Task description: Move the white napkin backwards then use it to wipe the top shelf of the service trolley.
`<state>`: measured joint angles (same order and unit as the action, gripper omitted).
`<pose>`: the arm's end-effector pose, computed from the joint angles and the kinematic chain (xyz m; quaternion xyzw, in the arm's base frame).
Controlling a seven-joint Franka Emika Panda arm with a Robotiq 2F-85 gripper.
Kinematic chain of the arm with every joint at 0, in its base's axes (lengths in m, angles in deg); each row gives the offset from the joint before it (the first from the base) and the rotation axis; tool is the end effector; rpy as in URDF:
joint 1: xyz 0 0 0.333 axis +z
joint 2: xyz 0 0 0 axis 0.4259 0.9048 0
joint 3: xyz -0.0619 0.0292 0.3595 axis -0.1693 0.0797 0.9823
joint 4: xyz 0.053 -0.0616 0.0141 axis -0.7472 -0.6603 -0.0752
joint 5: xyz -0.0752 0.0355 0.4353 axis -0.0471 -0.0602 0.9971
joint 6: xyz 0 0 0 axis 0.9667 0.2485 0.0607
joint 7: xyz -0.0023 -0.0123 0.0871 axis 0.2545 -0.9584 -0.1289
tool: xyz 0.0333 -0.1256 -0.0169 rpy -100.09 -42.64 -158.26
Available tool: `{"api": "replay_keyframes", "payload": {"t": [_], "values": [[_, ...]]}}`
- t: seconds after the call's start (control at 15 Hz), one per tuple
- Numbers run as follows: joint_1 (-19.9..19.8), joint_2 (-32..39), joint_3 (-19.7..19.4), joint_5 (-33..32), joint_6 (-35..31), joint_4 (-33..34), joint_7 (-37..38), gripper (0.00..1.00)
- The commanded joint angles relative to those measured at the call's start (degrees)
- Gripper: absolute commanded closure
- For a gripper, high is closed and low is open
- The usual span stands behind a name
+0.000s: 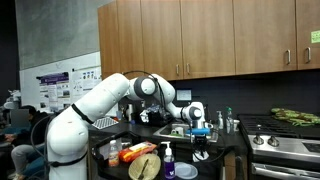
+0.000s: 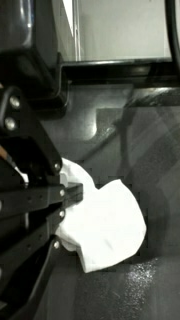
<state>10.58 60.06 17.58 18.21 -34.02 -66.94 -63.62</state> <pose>0.7502 -0.2778 0.1764 0.9909 0.0528 -0.0975 0.0763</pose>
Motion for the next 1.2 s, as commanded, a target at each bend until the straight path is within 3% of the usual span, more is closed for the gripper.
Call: {"api": "replay_keyframes", "payload": {"t": [0.0, 0.47, 1.13], "values": [[-0.8, 5.3, 0.8, 0.8, 2.3, 8.5, -0.4, 1.00], [-1.6, 9.9, 1.4, 1.7, 5.5, 17.5, -1.0, 1.00], [1.0, 9.0, 5.1, 3.3, 6.8, 15.6, -1.2, 1.00]]}}
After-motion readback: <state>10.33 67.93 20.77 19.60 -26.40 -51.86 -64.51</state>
